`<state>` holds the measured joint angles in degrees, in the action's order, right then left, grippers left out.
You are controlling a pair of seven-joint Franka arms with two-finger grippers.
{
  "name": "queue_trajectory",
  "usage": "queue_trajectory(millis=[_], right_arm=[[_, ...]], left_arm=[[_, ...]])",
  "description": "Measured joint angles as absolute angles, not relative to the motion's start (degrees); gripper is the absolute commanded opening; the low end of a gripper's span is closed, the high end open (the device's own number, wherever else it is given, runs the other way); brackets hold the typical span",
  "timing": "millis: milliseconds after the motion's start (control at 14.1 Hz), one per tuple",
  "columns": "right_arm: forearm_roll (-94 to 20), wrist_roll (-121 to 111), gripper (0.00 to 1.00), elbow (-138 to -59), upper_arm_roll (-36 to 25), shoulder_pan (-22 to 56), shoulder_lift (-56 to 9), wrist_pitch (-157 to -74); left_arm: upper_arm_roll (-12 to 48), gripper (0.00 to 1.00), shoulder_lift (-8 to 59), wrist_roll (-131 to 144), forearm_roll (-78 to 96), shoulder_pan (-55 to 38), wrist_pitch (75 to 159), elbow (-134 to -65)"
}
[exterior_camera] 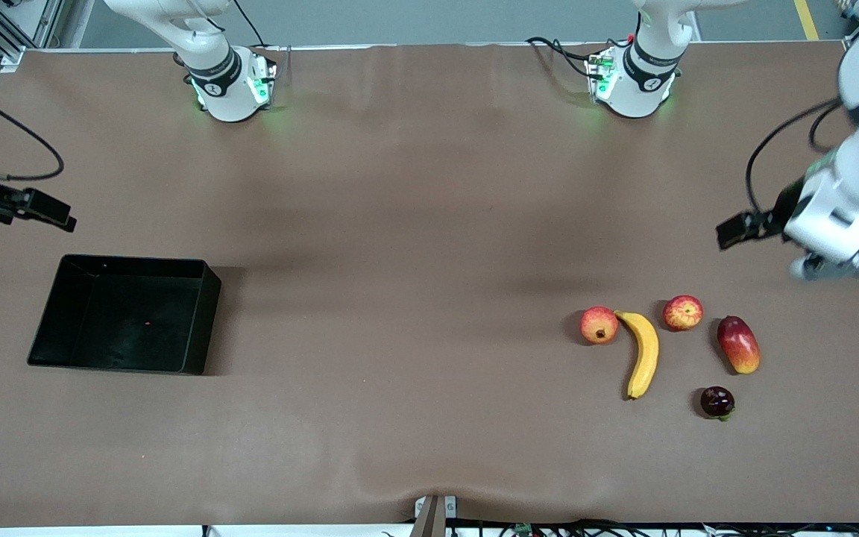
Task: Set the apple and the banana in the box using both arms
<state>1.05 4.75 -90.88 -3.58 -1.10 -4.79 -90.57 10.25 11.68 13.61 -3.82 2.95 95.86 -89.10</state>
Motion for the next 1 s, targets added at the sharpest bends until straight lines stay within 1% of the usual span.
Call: queue_trajectory(millis=[142, 285, 498, 711, 996], right_arm=[[1.1, 3.9, 1.00, -91.3, -3.7, -4.0, -7.0, -90.9], [1.3, 3.1, 1.00, -91.5, -3.8, -6.3, -9.2, -91.5], [2.6, 0.7, 1.00, -92.0, -3.9, -8.8, -12.6, -95.5], [2.9, -5.5, 1.00, -92.3, -4.0, -11.9, -16.5, -101.7], [2.9, -14.8, 1.00, -92.5, -4.1, -17.0, -23.2, -113.3]], left_arm=[[10.2, 1.00, 16.0, 13.6, -5.3, 3.0, 99.2, -89.6], [10.1, 1.00, 19.3, 13.6, -5.8, 4.0, 103.7, -91.4], [10.1, 1.00, 21.3, 13.3, -5.8, 6.6, 112.0, -97.5], [10.1, 1.00, 22.3, 13.3, -5.8, 7.1, 119.4, -103.1], [10.1, 1.00, 26.0, 13.3, -9.6, 8.2, 124.5, -105.2]])
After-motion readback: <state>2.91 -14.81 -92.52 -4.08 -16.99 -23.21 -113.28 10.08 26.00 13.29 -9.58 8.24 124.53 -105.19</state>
